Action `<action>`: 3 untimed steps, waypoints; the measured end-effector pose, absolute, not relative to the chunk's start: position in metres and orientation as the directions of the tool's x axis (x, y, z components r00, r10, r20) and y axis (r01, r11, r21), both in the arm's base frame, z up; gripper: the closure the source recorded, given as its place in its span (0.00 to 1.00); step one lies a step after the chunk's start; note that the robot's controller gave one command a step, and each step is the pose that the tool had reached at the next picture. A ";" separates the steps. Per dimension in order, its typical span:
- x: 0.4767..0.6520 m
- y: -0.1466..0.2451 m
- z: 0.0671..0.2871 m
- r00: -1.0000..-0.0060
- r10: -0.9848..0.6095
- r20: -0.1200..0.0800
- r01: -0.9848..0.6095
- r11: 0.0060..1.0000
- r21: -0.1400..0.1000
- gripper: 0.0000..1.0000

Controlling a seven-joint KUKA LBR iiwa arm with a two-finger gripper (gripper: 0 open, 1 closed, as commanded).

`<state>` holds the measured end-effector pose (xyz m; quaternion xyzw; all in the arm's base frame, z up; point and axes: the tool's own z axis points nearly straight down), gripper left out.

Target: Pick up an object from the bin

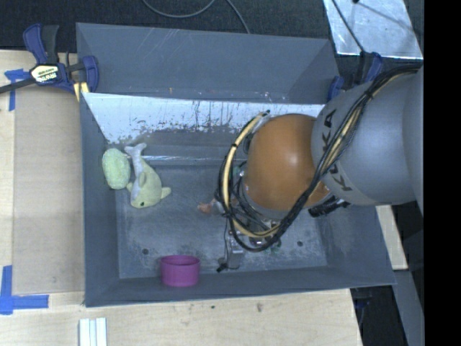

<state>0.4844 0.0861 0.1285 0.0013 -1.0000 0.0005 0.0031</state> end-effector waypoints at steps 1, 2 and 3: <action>0.486 0.086 0.133 -1.000 0.000 -0.002 0.000 1.000 0.001 0.00; 0.539 0.036 0.086 -0.993 0.117 -0.007 0.117 0.993 0.002 0.00; 0.528 0.078 0.100 -0.993 -0.114 -0.003 -0.114 0.993 0.000 0.00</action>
Offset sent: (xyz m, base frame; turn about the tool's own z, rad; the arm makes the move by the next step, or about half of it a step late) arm 0.0674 -0.0659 -0.0585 0.1545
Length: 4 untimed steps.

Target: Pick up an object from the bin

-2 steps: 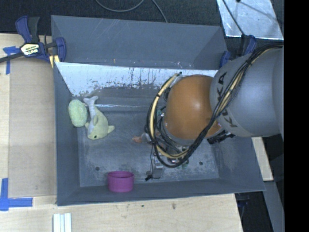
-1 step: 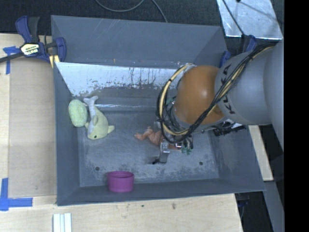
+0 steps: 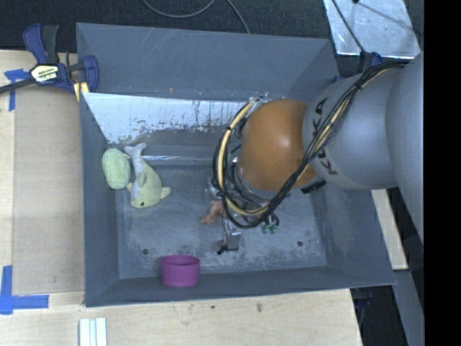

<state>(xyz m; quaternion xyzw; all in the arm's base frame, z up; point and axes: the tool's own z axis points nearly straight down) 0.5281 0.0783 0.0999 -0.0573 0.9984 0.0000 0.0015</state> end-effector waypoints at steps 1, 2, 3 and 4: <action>0.539 0.078 0.102 -0.979 -0.204 -0.005 -0.204 0.979 0.001 0.00; 0.555 0.048 0.081 -1.000 0.021 -0.007 0.021 1.000 0.001 0.00; 0.568 0.038 0.070 -0.991 -0.135 -0.007 -0.135 0.991 0.000 1.00; 0.568 0.038 0.070 -0.991 -0.135 -0.007 -0.135 0.991 0.000 1.00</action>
Offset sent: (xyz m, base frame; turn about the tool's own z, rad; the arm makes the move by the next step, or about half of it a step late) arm 0.0334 -0.0459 -0.0299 0.0584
